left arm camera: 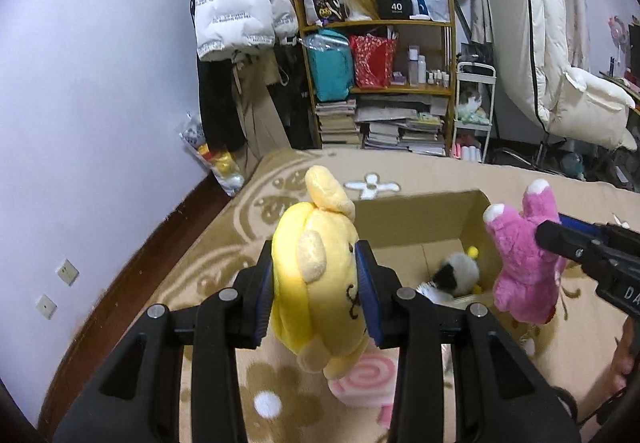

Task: Organize soft objects
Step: 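Lower the dog and bear into the box and open both tools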

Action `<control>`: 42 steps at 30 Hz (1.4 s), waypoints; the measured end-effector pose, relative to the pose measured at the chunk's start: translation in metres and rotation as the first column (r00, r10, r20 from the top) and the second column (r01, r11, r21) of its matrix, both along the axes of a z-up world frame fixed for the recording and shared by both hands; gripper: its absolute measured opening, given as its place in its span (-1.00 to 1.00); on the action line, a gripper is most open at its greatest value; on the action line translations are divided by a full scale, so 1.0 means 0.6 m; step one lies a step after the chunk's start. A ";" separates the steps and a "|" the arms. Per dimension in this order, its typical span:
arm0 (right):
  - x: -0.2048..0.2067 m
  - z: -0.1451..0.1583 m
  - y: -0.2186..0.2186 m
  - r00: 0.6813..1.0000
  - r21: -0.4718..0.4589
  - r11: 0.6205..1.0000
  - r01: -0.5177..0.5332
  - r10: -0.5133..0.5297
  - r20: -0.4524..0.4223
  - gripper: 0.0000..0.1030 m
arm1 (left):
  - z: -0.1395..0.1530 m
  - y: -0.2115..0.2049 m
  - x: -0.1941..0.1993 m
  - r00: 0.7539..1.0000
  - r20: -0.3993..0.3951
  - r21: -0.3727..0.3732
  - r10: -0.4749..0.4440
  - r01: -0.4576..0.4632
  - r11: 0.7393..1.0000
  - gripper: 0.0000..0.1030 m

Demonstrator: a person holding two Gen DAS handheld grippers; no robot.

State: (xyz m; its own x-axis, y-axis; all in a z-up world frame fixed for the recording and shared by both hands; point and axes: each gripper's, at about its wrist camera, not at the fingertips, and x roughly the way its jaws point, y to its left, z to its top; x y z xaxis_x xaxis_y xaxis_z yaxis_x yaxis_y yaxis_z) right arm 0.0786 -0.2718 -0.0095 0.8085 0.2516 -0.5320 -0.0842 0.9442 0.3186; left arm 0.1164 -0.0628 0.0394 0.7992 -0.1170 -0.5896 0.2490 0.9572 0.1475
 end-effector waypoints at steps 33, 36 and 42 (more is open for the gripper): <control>0.143 -0.064 -0.030 0.991 0.002 1.000 0.030 -0.030 -0.131 -0.29 | -0.104 -0.028 0.109 0.992 -0.128 0.027 -0.007 0.010 1.000 0.47; 0.142 -0.060 -0.031 0.989 -0.005 0.999 0.031 -0.032 -0.141 0.08 | -0.097 -0.022 0.109 0.992 -0.127 0.022 -0.001 0.004 1.000 0.65; 0.111 -0.040 -0.033 0.993 -0.004 0.998 0.058 -0.058 -0.101 1.00 | -0.072 -0.002 0.095 0.995 -0.098 0.027 0.036 -0.034 0.999 0.92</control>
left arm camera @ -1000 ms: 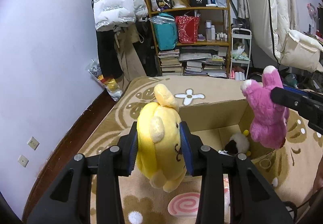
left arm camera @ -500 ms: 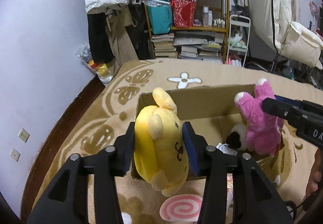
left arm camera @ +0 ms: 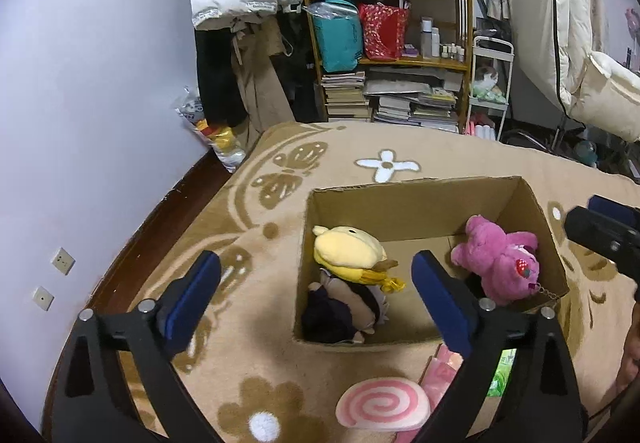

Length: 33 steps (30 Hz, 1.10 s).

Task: Organize soft objects
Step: 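Lower the dog and bear into the box and open both tools, then move both tools back toward the remaining items beside the box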

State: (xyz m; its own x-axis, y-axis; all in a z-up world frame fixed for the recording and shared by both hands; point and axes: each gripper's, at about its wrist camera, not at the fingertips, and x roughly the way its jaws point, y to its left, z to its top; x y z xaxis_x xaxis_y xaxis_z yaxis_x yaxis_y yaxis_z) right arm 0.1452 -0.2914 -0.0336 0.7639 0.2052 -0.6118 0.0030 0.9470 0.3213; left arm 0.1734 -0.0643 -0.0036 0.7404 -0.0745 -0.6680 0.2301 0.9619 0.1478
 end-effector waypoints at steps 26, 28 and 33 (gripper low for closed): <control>-0.144 0.024 0.011 1.000 0.011 1.000 0.027 -0.027 -0.011 1.00 | 0.022 0.069 -0.129 0.997 -0.057 -0.032 0.043 -0.045 0.998 0.99; -0.153 0.020 0.012 0.999 0.019 0.999 0.035 -0.034 -0.020 1.00 | 0.020 0.071 -0.138 0.997 -0.070 -0.034 0.034 -0.036 0.999 0.99; -0.172 0.005 0.012 0.999 0.038 0.998 0.042 -0.040 -0.031 1.00 | 0.016 0.071 -0.158 0.996 -0.075 -0.035 0.037 -0.040 0.999 0.99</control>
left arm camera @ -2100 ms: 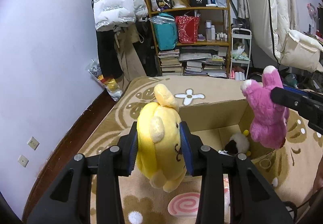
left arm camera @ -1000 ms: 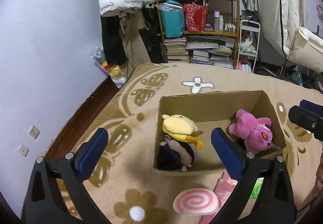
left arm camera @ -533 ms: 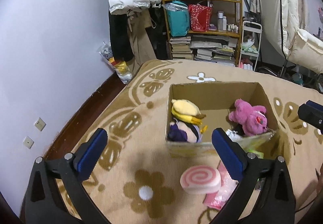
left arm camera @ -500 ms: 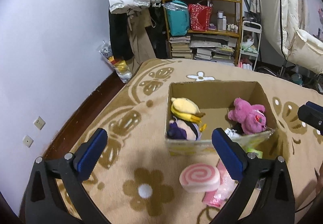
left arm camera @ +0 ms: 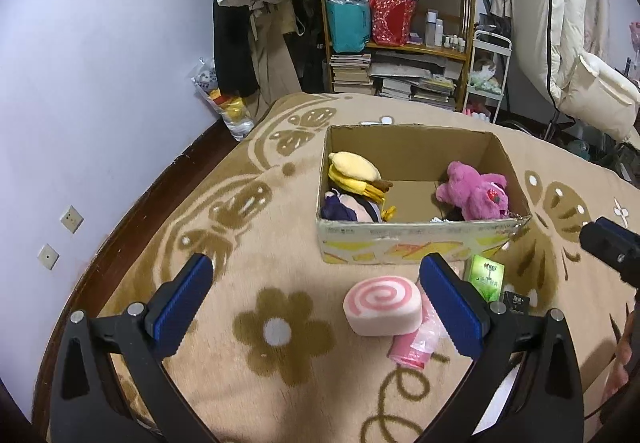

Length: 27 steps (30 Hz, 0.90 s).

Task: Organize soft objects
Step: 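Move both tools back toward the remaining items beside the box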

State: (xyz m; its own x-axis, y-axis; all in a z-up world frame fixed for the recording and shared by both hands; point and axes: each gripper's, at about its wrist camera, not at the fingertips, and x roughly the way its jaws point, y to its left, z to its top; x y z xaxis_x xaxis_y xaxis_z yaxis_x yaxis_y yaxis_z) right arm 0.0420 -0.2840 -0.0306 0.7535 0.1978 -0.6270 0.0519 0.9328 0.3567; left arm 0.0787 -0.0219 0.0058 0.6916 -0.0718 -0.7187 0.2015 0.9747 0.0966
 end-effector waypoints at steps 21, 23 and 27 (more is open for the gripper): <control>-0.008 -0.094 0.007 0.989 -0.011 1.000 0.009 -0.010 -0.148 1.00 | -0.064 -0.019 0.009 0.997 -0.072 0.062 -0.005 0.009 0.998 0.99; -0.005 -0.105 0.006 0.986 -0.010 1.000 0.011 -0.012 -0.169 1.00 | -0.069 -0.022 0.012 0.997 -0.077 0.066 -0.007 0.012 0.998 0.99; 0.000 -0.126 0.003 0.977 -0.009 1.000 0.026 -0.027 -0.210 1.00 | -0.078 -0.025 0.017 0.996 -0.090 0.071 -0.013 0.019 0.997 0.99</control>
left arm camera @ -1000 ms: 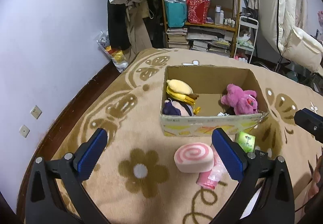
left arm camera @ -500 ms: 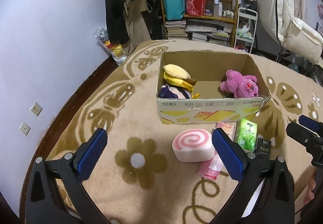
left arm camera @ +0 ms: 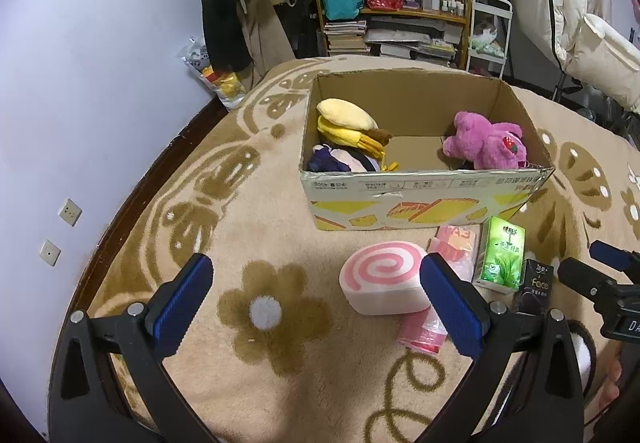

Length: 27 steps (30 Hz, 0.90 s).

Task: Organize soft objects
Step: 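Move both tools back toward the remaining items beside the box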

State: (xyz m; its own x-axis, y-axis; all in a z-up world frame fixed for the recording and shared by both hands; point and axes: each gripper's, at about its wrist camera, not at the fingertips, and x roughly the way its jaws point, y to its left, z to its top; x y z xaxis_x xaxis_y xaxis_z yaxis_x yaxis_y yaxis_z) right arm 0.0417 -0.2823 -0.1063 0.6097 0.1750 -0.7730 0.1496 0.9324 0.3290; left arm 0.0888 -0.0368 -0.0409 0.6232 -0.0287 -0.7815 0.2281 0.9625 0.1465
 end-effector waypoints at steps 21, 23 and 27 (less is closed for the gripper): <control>0.029 -0.084 -0.014 0.986 0.013 0.999 0.050 -0.048 -0.159 1.00 | -0.063 -0.055 0.035 0.994 -0.071 0.005 -0.079 0.079 0.997 0.99; 0.030 -0.089 -0.018 0.983 0.019 0.998 0.056 -0.052 -0.175 0.95 | -0.069 -0.060 0.038 0.993 -0.078 0.007 -0.085 0.086 0.996 0.99; 0.032 -0.100 -0.021 0.978 0.031 0.998 0.058 -0.051 -0.202 0.90 | -0.079 -0.069 0.046 0.992 -0.085 0.017 -0.097 0.099 0.995 0.99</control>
